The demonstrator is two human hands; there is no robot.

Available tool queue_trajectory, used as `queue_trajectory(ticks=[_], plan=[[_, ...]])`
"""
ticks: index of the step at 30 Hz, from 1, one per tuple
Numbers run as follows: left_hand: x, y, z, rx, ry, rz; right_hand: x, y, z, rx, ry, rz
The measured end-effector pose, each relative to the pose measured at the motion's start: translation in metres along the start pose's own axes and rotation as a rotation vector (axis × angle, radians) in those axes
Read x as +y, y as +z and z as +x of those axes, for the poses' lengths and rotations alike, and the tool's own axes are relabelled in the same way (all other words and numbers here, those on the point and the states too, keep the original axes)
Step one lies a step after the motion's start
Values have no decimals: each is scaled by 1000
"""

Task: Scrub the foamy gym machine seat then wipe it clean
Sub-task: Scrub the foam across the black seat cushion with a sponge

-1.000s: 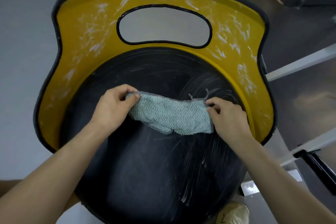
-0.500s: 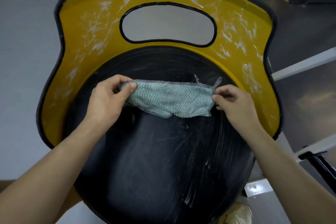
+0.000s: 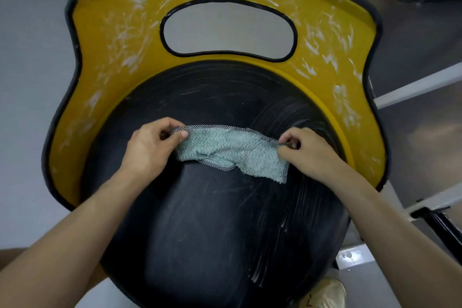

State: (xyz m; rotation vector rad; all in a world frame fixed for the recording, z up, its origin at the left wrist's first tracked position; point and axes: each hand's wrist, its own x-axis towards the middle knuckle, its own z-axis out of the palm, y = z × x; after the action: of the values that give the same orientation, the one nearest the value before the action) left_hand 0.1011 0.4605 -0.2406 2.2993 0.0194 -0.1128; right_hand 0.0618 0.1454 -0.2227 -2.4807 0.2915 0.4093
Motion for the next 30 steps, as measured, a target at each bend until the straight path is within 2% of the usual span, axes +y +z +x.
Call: queue_trajectory(ticks=[3, 5, 7, 11, 14, 16, 18, 21, 24, 26, 28, 30], plan=[[0, -4, 4, -1, 13, 11, -4, 0, 4, 70, -104, -198], [2, -9, 7, 2, 40, 31, -8, -1, 6, 128, -174, -186], [10, -16, 11, 52, 102, -7, -12, -9, 7, 207, -243, -90], [48, -43, 18, 279, 277, -173, -33, -50, 4, 463, -350, 253], [67, -57, 17, 379, 354, -185, -49, -72, -7, 633, -493, 399], [62, -58, 13, 343, 370, -156, -46, -71, -13, 551, -538, 295], [45, -53, 8, 234, 383, 8, -26, -58, -17, 362, -488, 92], [9, -41, -7, -42, 409, 343, 9, -31, -22, 95, -378, -191], [-4, -33, -23, -301, 351, 485, 19, -18, -30, -194, -263, -338], [-4, -35, -25, -422, 300, 535, 15, -22, -33, -289, -214, -297], [3, -38, -21, -475, 256, 552, 8, -28, -32, -346, -178, -189], [14, -35, -13, -400, 239, 480, 2, -27, -21, -188, -213, -163]])
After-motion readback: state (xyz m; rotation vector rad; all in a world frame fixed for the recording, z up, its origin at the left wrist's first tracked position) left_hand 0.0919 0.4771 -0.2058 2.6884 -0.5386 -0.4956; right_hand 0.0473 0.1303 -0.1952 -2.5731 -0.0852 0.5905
